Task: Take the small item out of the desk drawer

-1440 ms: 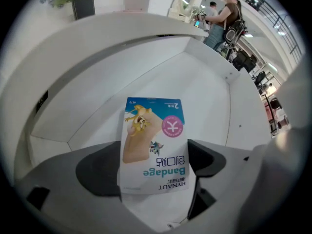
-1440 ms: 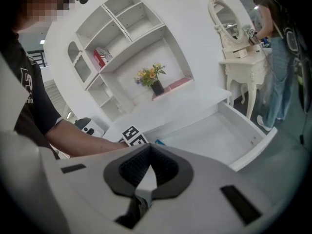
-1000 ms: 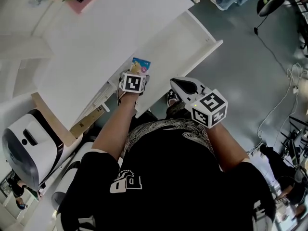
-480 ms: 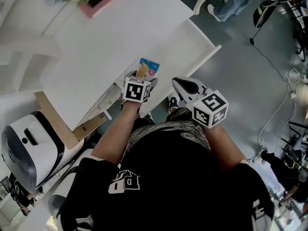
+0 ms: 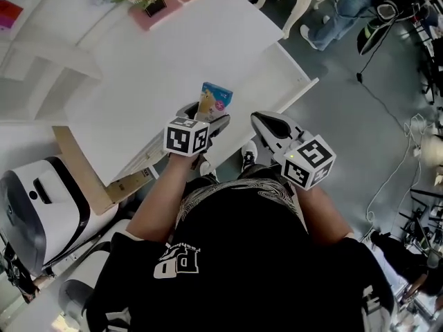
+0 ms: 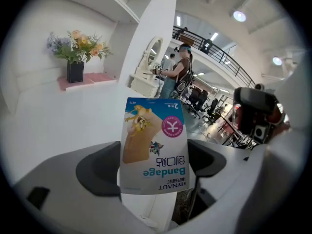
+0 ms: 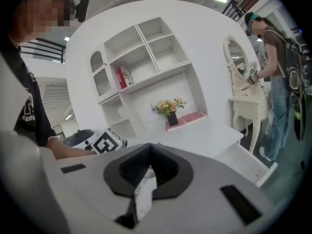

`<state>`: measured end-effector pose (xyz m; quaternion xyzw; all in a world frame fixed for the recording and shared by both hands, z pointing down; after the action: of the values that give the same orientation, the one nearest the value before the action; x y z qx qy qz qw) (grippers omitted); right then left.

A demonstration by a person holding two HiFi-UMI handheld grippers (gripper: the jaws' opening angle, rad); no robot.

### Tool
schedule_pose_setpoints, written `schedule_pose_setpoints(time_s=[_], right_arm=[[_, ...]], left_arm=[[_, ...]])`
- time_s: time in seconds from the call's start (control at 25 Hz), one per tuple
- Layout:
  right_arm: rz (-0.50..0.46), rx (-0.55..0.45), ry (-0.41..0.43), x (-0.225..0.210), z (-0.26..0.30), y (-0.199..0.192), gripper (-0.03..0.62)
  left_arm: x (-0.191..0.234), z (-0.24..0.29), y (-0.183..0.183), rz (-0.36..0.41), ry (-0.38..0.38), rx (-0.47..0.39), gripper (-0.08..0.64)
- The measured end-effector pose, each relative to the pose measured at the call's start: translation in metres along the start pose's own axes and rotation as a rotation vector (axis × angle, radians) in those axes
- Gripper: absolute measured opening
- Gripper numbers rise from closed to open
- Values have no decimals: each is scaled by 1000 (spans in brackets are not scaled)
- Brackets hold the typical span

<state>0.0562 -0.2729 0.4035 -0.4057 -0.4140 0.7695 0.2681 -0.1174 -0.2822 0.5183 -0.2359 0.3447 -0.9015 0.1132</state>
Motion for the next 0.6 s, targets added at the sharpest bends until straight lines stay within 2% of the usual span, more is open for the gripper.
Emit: schedule_pose_setpoints(time_s=[0.4, 0.6], right_arm=[[-47, -55, 36, 33, 1, 10, 8], [-75, -66, 7, 42, 3, 12, 8]], left_arm=[[-12, -74, 25, 7, -42, -178, 425], [-19, -107, 32, -9, -72, -258, 425]])
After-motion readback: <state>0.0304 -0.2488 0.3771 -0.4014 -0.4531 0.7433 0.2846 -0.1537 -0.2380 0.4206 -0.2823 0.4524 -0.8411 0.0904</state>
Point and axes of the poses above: the fingertips, and each gripper's own axes: z forward along the fingers, x to its left, y out of its top, the point moved 6 cm from there along -z, backward along the fingers, and after that the axes turned 3 degrees about z, right-handed, at the moved point
